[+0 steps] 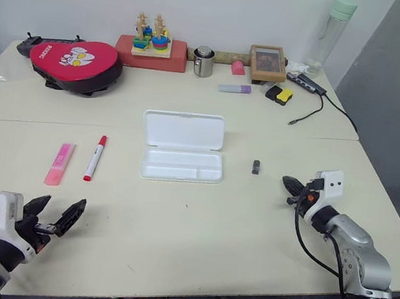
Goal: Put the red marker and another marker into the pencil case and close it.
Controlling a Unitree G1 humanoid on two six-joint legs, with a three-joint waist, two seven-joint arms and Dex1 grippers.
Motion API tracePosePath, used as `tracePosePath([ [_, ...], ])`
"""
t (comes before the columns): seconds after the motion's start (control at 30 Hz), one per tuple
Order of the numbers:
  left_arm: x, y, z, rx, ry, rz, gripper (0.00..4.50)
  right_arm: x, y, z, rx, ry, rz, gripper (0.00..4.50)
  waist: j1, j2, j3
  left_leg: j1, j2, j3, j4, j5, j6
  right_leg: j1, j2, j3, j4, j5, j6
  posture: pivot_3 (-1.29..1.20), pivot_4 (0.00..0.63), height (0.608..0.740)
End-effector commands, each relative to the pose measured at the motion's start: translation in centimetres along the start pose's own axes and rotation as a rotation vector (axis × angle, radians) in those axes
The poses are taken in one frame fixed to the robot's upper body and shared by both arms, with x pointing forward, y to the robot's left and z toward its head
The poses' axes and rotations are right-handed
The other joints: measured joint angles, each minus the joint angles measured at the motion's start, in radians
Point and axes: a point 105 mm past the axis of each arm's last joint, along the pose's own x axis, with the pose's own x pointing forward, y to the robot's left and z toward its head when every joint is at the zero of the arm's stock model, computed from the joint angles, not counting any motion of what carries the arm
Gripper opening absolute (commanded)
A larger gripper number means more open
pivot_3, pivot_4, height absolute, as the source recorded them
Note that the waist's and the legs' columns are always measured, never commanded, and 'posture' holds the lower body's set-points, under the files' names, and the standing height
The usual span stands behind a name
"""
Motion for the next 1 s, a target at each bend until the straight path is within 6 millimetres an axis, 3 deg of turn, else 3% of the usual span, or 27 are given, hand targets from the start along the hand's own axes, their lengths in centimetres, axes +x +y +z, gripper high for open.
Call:
tracePosePath([
  [0.03, -0.1, -0.4, 0.5, 0.017, -0.035, -0.018, 4.5, -0.2, 0.0, 0.9, -0.033, -0.033, 0.01, 0.08, 0.0, 0.0, 0.0, 0.0, 0.0, 0.0, 0.0, 0.0, 0.0, 0.0, 0.0, 0.0, 0.0, 0.0, 0.0, 0.0, 0.15, 0.74],
  [0.47, -0.2, 0.0, 0.2, 0.023, -0.022, -0.006, 4.5, -0.2, 2.0, 1.2, -0.066, -0.018, 0.132, 0.08, 0.0, 0.0, 0.0, 0.0, 0.0, 0.0, 0.0, 0.0, 0.0, 0.0, 0.0, 0.0, 0.0, 0.0, 0.0, 0.0, 0.15, 0.74],
  [0.97, -0.3, 0.1, 0.4, 0.012, -0.025, -0.037, 4.5, -0.2, 3.0, 1.8, -0.023, 0.041, 0.208, 0.08, 0.0, 0.0, 0.0, 0.0, 0.0, 0.0, 0.0, 0.0, 0.0, 0.0, 0.0, 0.0, 0.0, 0.0, 0.0, 0.0, 0.15, 0.74],
  [1.0, -0.3, 0.1, 0.5, 0.014, -0.028, -0.039, 4.5, -0.2, 3.0, 1.9, -0.027, 0.04, 0.207, 0.25, 0.0, 0.0, 0.0, 0.0, 0.0, 0.0, 0.0, 0.0, 0.0, 0.0, 0.0, 0.0, 0.0, 0.0, 0.0, 0.0, 0.15, 0.74],
])
